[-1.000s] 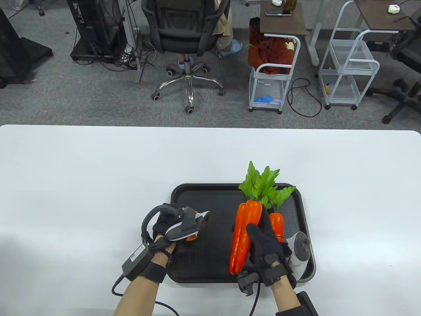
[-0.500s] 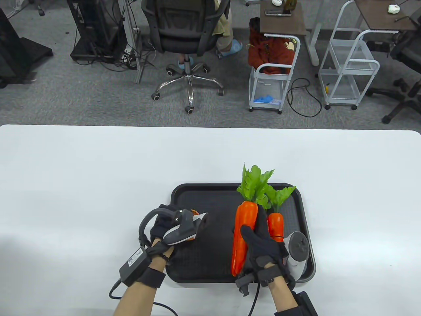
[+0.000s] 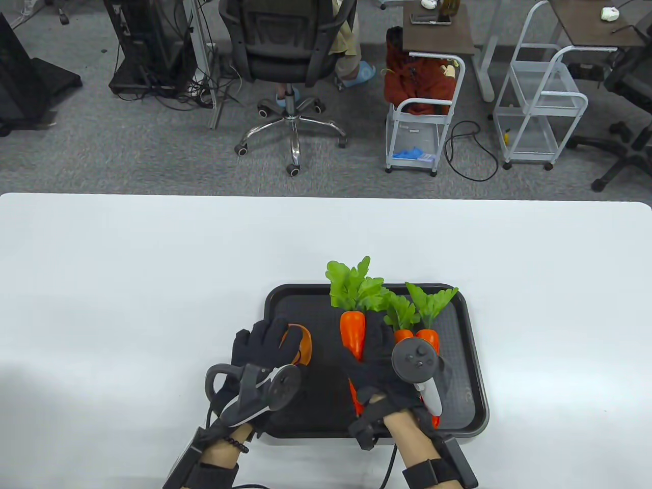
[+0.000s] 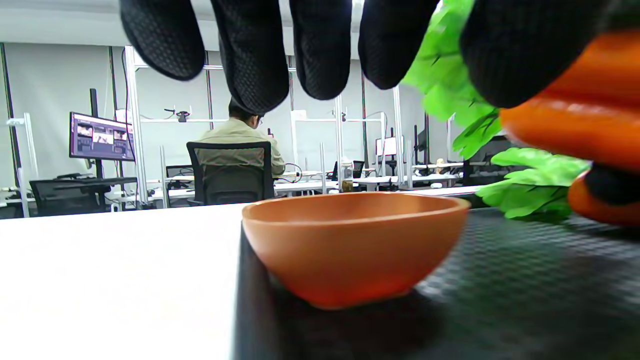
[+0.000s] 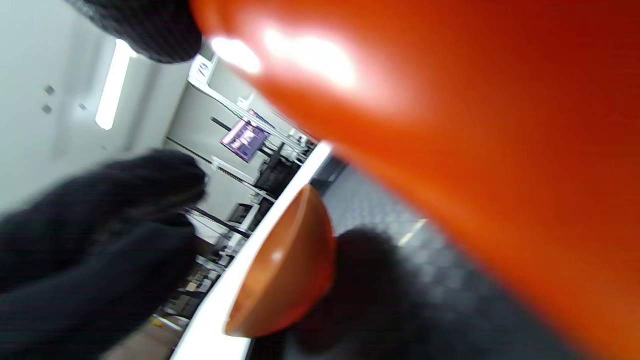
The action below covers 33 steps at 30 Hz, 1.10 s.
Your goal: Pinch and pull to detach rubber bands
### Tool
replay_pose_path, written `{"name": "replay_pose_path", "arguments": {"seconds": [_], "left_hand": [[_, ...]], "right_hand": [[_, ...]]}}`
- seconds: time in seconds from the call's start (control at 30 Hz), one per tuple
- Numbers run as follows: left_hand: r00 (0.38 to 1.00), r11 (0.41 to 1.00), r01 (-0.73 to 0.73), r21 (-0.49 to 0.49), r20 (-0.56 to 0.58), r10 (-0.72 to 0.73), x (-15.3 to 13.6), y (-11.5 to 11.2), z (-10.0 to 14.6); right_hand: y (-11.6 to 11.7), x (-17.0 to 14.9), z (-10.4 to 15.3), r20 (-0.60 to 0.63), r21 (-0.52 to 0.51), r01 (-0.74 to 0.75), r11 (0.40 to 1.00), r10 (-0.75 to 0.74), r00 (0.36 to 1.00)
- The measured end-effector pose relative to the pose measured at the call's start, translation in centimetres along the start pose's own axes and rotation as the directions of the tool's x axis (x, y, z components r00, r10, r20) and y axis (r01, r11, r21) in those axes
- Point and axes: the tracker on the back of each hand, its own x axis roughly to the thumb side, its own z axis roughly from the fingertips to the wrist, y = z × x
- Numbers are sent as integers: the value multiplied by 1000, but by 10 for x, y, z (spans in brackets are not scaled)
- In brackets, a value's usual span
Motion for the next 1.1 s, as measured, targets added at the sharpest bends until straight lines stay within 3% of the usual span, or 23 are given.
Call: {"name": "replay_pose_path", "arguments": {"seconds": [0.3, 0.57, 0.8, 0.87, 0.97, 1.1], "left_hand": [[995, 995, -96, 29, 11, 96, 2, 4, 11], [991, 990, -130, 50, 37, 129, 7, 10, 17], [989, 989, -144, 37, 46, 142, 13, 10, 15], [989, 989, -143, 40, 48, 141, 14, 10, 15], [988, 989, -144, 43, 53, 142, 14, 10, 16], [981, 981, -186, 48, 57, 183, 11, 11, 19]], "right_hand": [[18, 15, -17, -148, 45, -333, 942, 335, 930], [42, 21, -32, -286, 198, -643, 740, 671, 684], [56, 24, -37, -304, 252, -781, 572, 813, 497], [57, 25, -37, -299, 253, -779, 574, 812, 501], [47, 30, -32, -302, 255, -713, 653, 754, 583], [10, 47, -13, -217, 77, -665, 743, 663, 716]]}}
